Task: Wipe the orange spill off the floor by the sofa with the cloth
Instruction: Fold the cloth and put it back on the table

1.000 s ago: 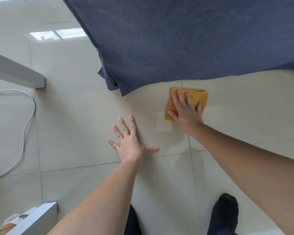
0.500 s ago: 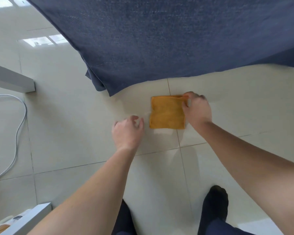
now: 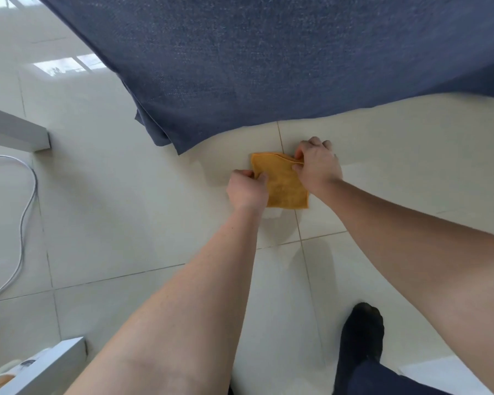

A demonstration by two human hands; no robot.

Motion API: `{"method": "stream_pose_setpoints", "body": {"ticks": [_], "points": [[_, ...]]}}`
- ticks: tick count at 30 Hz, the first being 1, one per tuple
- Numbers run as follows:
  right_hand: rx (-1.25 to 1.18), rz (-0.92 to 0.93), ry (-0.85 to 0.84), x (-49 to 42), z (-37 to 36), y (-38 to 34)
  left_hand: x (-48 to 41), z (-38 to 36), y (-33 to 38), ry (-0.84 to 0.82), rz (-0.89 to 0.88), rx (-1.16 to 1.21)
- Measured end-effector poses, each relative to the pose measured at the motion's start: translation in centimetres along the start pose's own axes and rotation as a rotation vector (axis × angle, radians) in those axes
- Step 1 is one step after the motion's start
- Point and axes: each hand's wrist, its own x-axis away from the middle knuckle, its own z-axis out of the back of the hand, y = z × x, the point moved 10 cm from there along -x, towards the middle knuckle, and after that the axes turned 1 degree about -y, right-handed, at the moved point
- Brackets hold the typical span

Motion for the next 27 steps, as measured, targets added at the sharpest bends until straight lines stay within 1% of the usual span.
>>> {"method": "stream_pose_setpoints", "body": {"ticks": [2, 5, 10, 14, 22, 24, 27], "points": [[-0.078, -0.019, -0.004, 0.4, 0.1, 0.2, 0.1, 0.1, 0.5, -0.037, -0.022, -0.014], [-0.265, -0.083, -0.048, 1.6, 0.3, 1.0, 0.9, 0.6, 0.4, -0.106, -0.071, -0.020], [-0.465, -0.106, -0.163, 5.1, 1.5, 0.4, 3.5, 4.1, 0.6, -0.147, -0.122, 0.083], [-0.646, -0.128, -0.146, 8.9, 4.3, -1.5, 7.0, 8.2, 2.8, -0.199, -0.163, 0.098], [-0.866, 0.000, -0.078, 16.2, 13.7, -10.2, 15.6, 21.0, 9.3, -0.156, -0.343, -0.015], [-0.875, 0.043, -0.099, 17.7, 15.8, -13.4, 17.7, 25.0, 9.7, -0.134, -0.370, -0.023], [-0.872, 0.127, -0.138, 20.3, 18.9, -19.0, 20.9, 31.4, 9.3, -0.087, -0.399, 0.031]]}}
